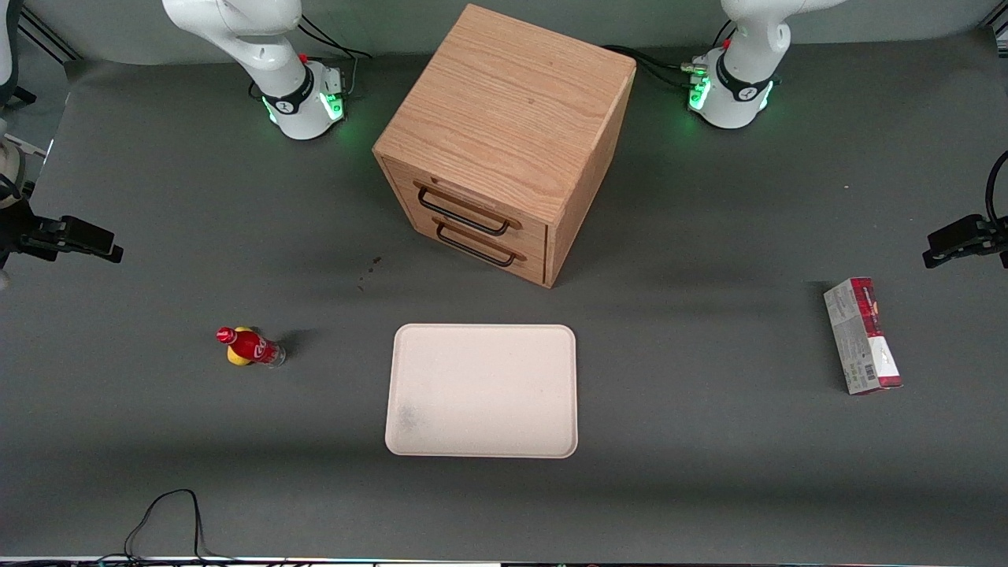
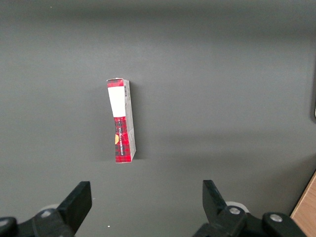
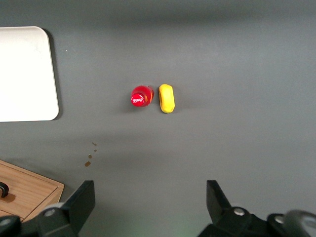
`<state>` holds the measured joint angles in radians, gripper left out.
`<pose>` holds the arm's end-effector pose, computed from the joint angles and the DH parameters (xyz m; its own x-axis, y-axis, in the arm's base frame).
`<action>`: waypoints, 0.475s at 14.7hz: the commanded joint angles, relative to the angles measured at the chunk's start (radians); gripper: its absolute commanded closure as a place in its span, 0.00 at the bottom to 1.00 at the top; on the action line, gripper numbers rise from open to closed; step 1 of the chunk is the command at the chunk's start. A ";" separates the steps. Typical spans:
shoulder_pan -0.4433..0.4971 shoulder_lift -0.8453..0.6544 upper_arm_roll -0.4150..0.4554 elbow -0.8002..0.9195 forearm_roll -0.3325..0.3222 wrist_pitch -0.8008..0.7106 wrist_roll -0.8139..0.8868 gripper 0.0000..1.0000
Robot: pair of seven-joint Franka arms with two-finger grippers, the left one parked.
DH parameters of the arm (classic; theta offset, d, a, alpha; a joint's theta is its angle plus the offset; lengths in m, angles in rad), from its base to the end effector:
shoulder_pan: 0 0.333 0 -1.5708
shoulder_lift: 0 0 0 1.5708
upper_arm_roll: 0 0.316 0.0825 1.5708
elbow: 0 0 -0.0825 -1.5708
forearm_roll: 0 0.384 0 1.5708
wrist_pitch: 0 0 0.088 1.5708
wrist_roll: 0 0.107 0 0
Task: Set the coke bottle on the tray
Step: 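Move the right gripper down toward the red Coca-Cola bottle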
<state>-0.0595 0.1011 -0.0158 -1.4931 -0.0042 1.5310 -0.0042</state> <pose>0.5792 -0.0437 0.6002 0.9955 -0.0711 -0.0632 -0.0709 -0.9975 0.0055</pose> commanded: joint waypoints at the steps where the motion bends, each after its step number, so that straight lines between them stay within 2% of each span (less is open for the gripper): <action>1: 0.017 0.008 -0.006 -0.007 0.003 0.006 0.016 0.00; 7: 0.049 0.026 -0.001 -0.022 0.009 0.058 0.006 0.00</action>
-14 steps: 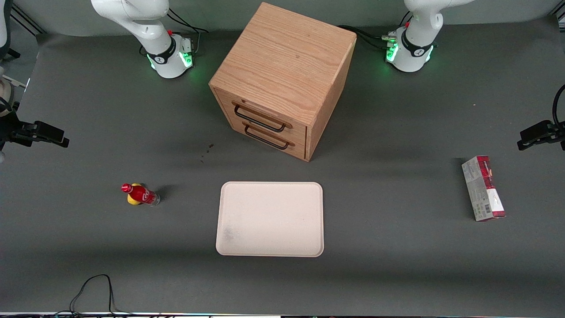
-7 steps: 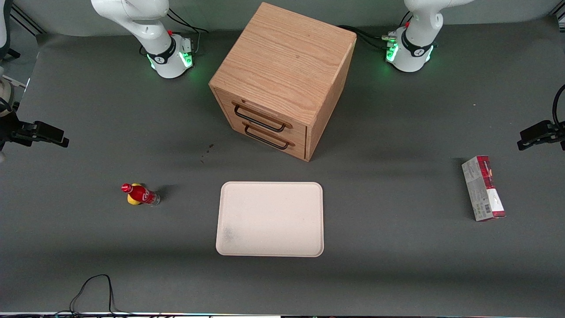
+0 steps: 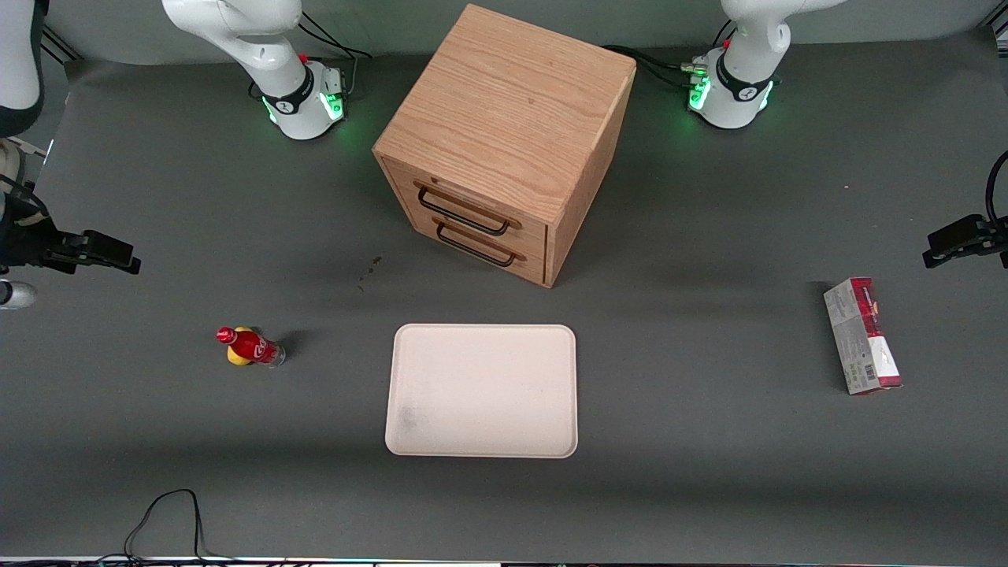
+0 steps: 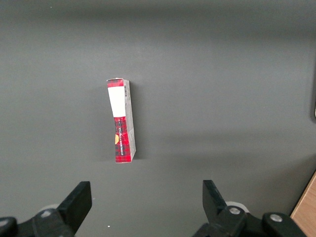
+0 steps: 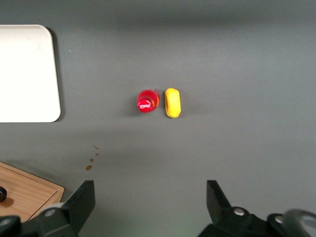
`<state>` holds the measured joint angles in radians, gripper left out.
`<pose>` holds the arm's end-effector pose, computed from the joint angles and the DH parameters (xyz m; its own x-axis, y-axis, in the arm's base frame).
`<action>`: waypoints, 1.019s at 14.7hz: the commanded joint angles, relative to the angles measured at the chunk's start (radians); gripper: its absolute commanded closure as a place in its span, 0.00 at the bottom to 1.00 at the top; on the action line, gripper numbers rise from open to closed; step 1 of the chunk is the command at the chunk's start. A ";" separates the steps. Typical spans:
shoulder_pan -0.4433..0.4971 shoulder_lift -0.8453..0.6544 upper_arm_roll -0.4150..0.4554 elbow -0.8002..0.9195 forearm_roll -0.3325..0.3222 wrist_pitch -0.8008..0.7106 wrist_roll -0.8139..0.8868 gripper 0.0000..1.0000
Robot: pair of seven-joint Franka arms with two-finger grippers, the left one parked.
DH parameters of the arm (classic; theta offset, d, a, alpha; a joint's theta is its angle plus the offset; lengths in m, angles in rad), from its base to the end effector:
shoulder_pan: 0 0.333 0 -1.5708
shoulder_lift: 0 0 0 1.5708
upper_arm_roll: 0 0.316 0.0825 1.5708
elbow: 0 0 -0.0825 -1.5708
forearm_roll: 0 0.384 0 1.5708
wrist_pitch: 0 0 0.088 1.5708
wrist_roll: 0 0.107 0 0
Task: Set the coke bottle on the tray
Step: 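Move the right gripper down toward the red Coca-Cola bottle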
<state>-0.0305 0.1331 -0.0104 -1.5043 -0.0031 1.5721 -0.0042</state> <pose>0.5927 -0.0242 0.5795 0.9972 -0.0366 -0.0653 -0.0364 -0.9993 0.0042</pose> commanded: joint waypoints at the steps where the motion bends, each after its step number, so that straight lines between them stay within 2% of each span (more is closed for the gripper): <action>1: 0.021 -0.009 -0.006 -0.020 0.008 0.034 0.003 0.00; 4: 0.023 -0.012 -0.006 -0.077 0.009 0.100 0.001 0.00; 9: 0.024 0.011 -0.006 -0.238 0.031 0.313 0.001 0.00; 15: 0.024 0.135 -0.006 -0.292 0.046 0.474 0.003 0.00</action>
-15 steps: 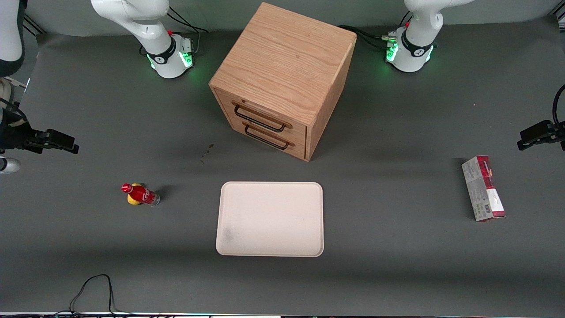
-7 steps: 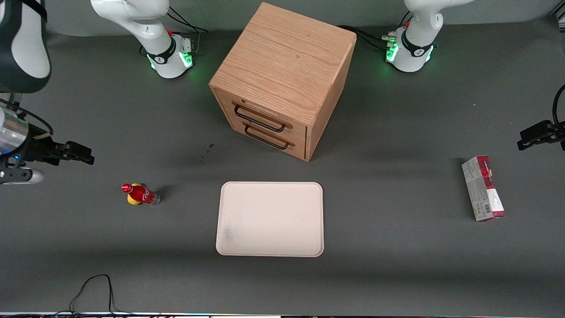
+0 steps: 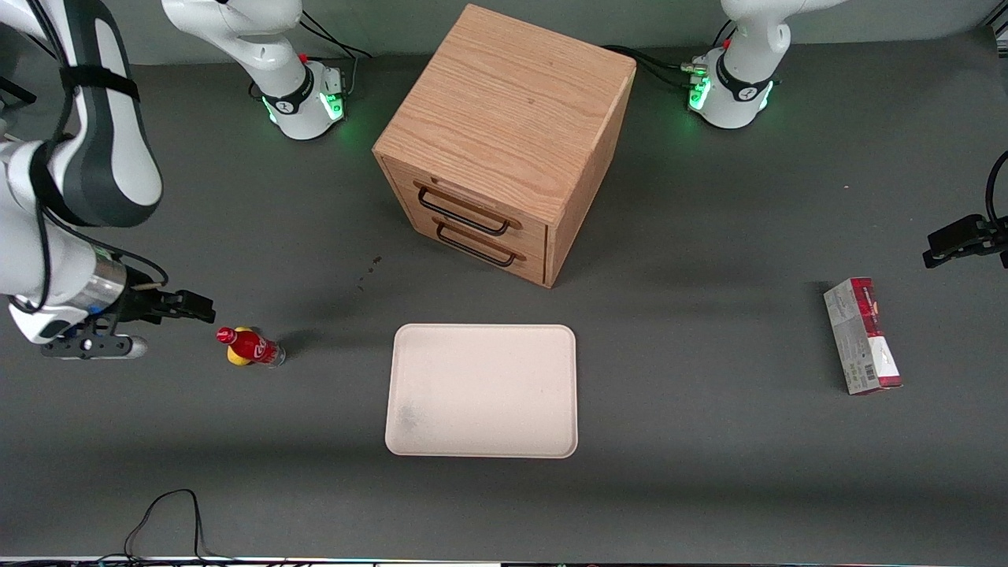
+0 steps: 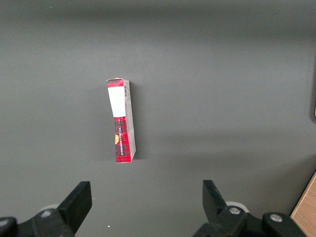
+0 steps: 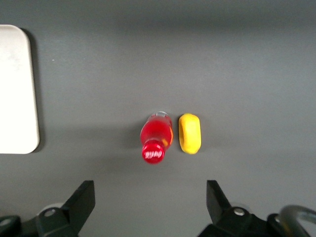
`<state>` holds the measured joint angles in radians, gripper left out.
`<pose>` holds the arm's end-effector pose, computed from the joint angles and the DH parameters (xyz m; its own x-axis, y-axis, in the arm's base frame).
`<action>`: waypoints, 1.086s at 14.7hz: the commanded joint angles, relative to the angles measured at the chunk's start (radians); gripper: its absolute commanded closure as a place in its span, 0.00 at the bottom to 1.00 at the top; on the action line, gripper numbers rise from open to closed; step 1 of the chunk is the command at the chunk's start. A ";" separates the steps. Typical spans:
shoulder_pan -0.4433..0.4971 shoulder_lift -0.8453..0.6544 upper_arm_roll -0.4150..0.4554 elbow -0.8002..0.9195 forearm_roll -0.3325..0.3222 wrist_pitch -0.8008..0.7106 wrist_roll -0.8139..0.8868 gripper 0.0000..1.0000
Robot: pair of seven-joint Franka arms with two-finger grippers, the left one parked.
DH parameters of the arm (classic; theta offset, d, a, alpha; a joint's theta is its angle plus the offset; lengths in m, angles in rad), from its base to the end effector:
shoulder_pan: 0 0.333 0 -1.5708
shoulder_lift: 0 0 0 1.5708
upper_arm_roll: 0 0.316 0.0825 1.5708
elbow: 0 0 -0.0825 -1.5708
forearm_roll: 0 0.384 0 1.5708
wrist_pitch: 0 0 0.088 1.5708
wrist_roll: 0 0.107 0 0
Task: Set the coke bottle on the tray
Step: 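Lower the open right gripper around the bottle and close it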
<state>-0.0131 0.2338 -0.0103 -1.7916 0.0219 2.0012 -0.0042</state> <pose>0.6200 -0.0128 0.4177 0.9993 -0.0281 -0.0242 -0.0285 -0.9994 -0.0174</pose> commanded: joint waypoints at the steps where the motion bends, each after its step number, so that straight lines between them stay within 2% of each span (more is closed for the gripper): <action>1: 0.007 0.053 -0.007 -0.018 0.021 0.077 0.003 0.00; 6: 0.030 0.070 -0.007 -0.138 0.021 0.252 0.004 0.00; 15: 0.028 0.056 -0.010 -0.155 0.021 0.257 -0.013 0.00; 16: 0.028 0.056 -0.010 -0.157 0.021 0.257 -0.013 0.03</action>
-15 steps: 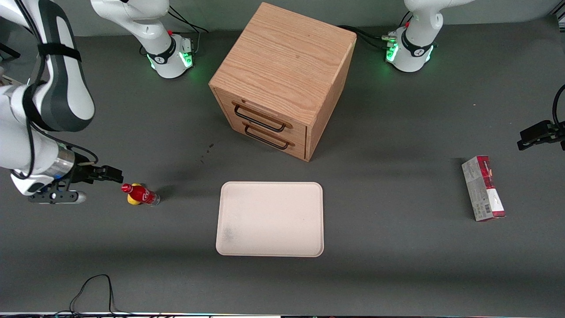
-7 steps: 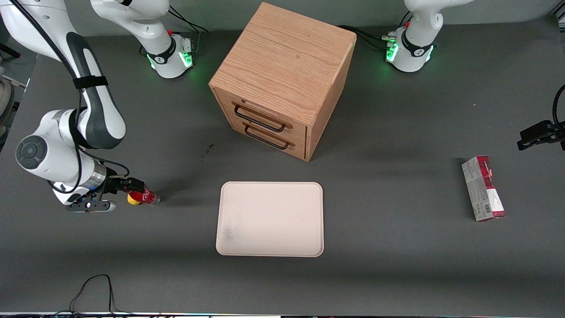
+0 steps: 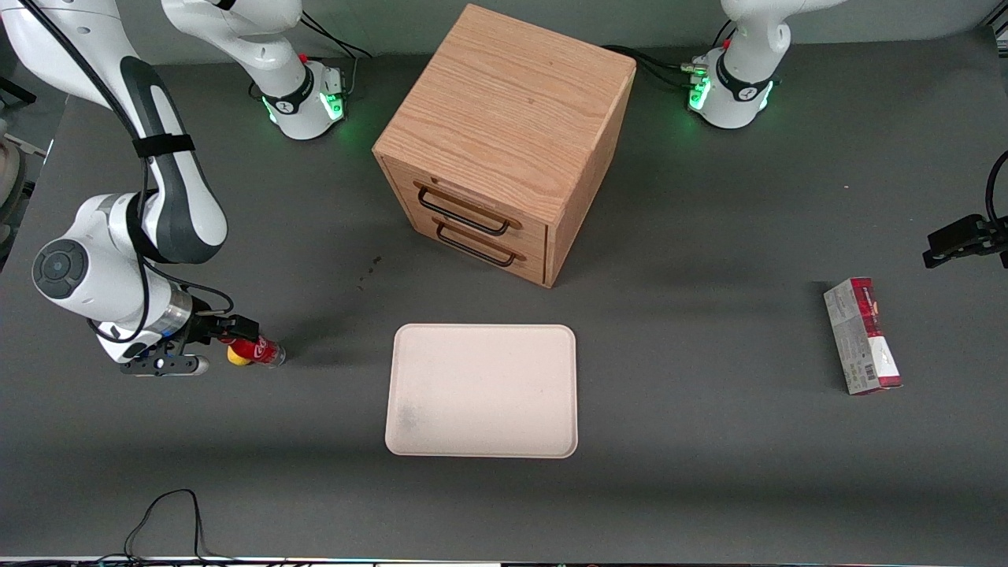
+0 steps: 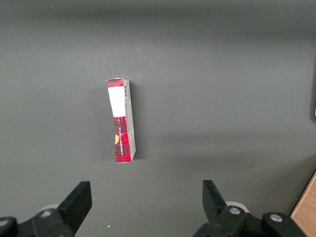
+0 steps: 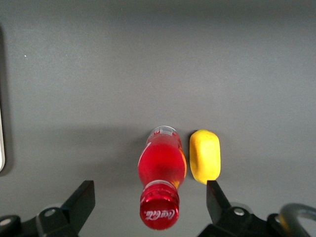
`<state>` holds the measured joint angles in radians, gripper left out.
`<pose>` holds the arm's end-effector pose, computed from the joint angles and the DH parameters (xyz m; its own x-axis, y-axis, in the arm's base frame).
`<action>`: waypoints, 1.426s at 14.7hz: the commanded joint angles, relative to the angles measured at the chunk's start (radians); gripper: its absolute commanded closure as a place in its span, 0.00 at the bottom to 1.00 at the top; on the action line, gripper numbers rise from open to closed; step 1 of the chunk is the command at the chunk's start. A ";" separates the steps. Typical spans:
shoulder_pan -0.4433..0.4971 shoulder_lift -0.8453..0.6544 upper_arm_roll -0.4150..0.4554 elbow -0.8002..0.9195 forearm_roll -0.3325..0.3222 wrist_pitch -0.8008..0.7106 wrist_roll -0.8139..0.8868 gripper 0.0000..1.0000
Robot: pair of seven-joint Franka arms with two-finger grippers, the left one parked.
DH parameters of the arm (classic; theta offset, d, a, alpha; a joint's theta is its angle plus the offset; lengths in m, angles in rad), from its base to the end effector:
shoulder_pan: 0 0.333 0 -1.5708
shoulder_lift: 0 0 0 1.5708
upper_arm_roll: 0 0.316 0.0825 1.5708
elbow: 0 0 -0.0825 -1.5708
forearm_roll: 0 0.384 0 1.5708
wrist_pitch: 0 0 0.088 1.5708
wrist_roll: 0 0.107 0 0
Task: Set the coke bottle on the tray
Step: 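Lower the open right gripper around the bottle and close it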
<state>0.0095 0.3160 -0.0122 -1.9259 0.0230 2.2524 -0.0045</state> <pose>0.6178 -0.0007 0.3275 0.9999 -0.0120 0.0105 -0.0119 -0.9998 -0.0142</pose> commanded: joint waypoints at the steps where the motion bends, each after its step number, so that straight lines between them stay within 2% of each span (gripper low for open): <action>1: 0.006 -0.026 -0.008 -0.022 0.020 0.006 -0.012 0.16; 3: 0.006 -0.025 -0.008 -0.022 0.020 0.006 -0.012 0.53; 4: 0.006 -0.023 -0.008 -0.022 0.020 0.006 -0.020 0.68; 6: 0.004 -0.020 -0.008 -0.021 0.020 0.006 -0.041 0.92; 7: 0.004 -0.020 -0.008 -0.021 0.020 0.004 -0.046 1.00; 14: 0.004 -0.026 -0.009 0.010 0.018 -0.008 -0.048 1.00; 21: 0.003 -0.026 -0.012 0.344 0.017 -0.443 -0.048 1.00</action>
<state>0.0094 0.2960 -0.0160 -1.6954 0.0233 1.9430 -0.0214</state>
